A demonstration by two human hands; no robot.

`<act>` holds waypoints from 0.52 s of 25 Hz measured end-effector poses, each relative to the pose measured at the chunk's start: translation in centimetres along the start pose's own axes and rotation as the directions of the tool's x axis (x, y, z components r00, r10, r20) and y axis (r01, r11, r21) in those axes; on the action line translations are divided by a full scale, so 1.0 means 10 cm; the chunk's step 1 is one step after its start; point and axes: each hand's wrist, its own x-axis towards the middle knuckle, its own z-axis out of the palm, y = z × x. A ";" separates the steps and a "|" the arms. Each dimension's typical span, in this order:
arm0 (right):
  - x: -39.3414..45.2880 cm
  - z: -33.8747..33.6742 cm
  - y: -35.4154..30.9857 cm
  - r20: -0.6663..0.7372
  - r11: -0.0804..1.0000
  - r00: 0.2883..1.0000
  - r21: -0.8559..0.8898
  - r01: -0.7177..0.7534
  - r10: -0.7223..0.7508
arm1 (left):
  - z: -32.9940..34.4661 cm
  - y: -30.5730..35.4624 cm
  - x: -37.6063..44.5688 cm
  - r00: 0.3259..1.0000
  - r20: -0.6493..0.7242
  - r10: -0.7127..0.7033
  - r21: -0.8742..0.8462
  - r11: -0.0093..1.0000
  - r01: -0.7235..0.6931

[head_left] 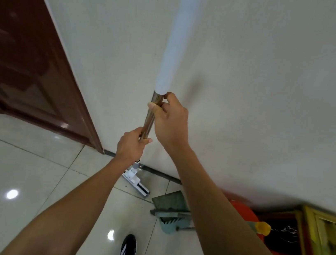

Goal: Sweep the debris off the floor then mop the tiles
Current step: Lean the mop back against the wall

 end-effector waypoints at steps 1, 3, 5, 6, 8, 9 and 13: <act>0.04 0.04 -0.01 0.005 1.000 1.000 0.000 -0.001 0.001 | -0.02 0.01 0.06 1.000 0.000 0.000 -0.007 1.000 0.000; 0.13 0.08 -0.02 0.017 1.000 1.000 -0.009 0.010 -0.010 | -0.03 0.03 0.15 1.000 -0.003 0.004 -0.026 1.000 -0.004; 0.22 0.10 -0.03 0.051 1.000 0.999 -0.014 0.002 -0.001 | -0.03 0.03 0.21 1.000 -0.010 -0.005 -0.056 0.998 0.005; 0.27 0.11 -0.02 0.064 1.000 0.998 -0.011 -0.018 0.018 | -0.02 0.02 0.24 1.000 -0.009 -0.014 -0.075 0.997 0.014; 0.32 0.14 -0.01 0.062 0.998 0.996 -0.004 -0.066 0.066 | -0.01 -0.01 0.31 1.000 0.002 -0.022 -0.099 0.995 0.022; 0.34 0.15 -0.01 0.051 0.996 0.994 0.000 -0.092 0.092 | 0.00 -0.01 0.33 1.000 0.005 -0.019 -0.105 0.994 0.019; 0.41 0.16 -0.02 -0.028 0.993 0.994 0.036 -0.109 0.110 | -0.01 0.09 0.39 1.000 -0.003 0.015 -0.105 0.994 -0.016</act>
